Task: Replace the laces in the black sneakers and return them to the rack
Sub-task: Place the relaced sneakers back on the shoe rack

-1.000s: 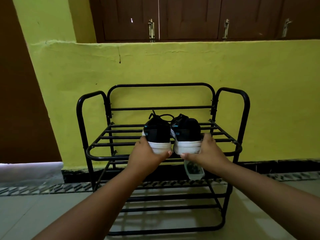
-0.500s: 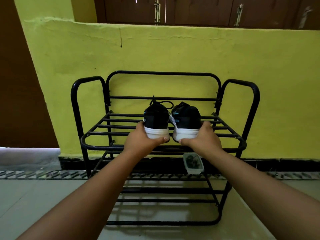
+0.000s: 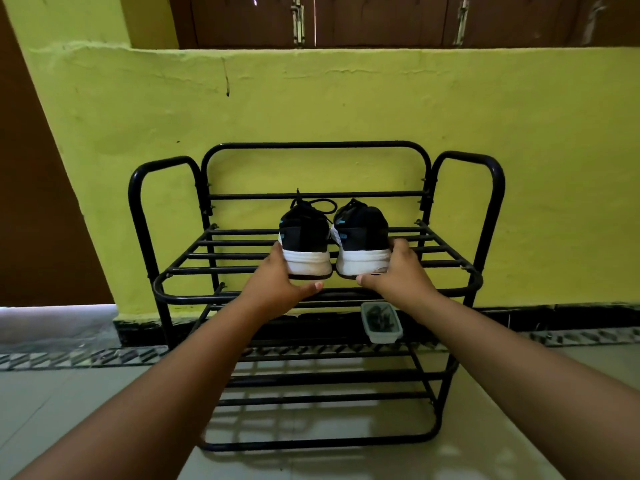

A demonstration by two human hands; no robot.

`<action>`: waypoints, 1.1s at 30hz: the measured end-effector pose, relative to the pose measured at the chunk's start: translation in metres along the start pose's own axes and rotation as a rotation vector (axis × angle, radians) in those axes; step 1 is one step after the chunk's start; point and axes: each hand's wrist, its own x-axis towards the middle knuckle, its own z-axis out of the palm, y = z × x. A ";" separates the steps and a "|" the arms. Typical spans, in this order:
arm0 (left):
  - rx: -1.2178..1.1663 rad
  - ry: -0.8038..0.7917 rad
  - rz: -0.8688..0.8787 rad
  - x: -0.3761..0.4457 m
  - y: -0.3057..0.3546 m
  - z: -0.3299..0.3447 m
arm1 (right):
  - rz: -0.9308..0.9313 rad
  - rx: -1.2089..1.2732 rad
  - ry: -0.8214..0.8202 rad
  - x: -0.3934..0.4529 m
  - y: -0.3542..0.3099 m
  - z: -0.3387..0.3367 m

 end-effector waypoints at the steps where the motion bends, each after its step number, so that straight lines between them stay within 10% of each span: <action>1: 0.034 0.005 -0.002 -0.004 0.000 -0.001 | -0.017 -0.011 -0.004 -0.004 0.000 -0.004; 9: -0.102 0.351 0.190 -0.052 0.048 -0.022 | -0.175 -0.084 0.021 -0.051 -0.018 -0.059; 20: -0.213 -0.246 0.220 -0.117 0.150 -0.021 | -0.153 -0.128 -0.220 -0.151 -0.001 -0.151; 33: -0.470 -0.596 0.120 -0.223 0.210 0.008 | 0.070 -0.240 -0.356 -0.275 0.057 -0.252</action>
